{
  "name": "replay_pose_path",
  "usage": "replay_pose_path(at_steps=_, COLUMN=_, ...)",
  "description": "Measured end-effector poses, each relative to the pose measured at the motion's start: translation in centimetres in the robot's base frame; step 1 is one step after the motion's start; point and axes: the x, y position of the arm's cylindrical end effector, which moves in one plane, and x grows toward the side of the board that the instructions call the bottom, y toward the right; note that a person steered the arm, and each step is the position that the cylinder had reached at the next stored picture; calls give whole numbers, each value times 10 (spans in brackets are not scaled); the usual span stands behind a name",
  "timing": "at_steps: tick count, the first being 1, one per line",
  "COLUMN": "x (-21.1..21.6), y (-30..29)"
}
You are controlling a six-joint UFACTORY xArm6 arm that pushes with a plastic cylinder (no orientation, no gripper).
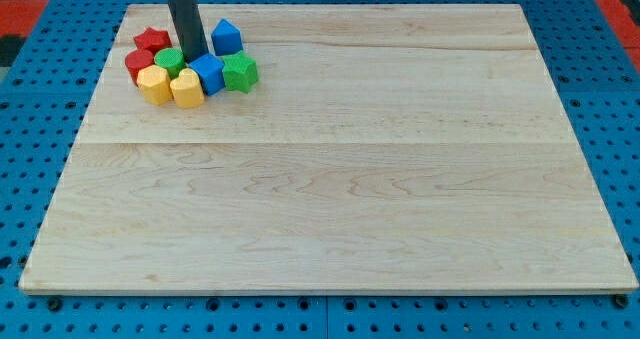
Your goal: Move the yellow hexagon close to the green circle
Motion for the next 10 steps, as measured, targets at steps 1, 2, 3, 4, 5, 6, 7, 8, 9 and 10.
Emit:
replay_pose_path(at_steps=1, x=40, y=20)
replay_pose_path(at_steps=2, x=65, y=20)
replay_pose_path(at_steps=3, x=72, y=7)
replay_pose_path(at_steps=4, x=84, y=-33)
replay_pose_path(at_steps=5, x=120, y=-49)
replay_pose_path(at_steps=6, x=122, y=-78)
replay_pose_path(at_steps=7, x=132, y=-113)
replay_pose_path(at_steps=8, x=111, y=-135)
replay_pose_path(at_steps=9, x=108, y=-115)
replay_pose_path(at_steps=10, x=108, y=-113)
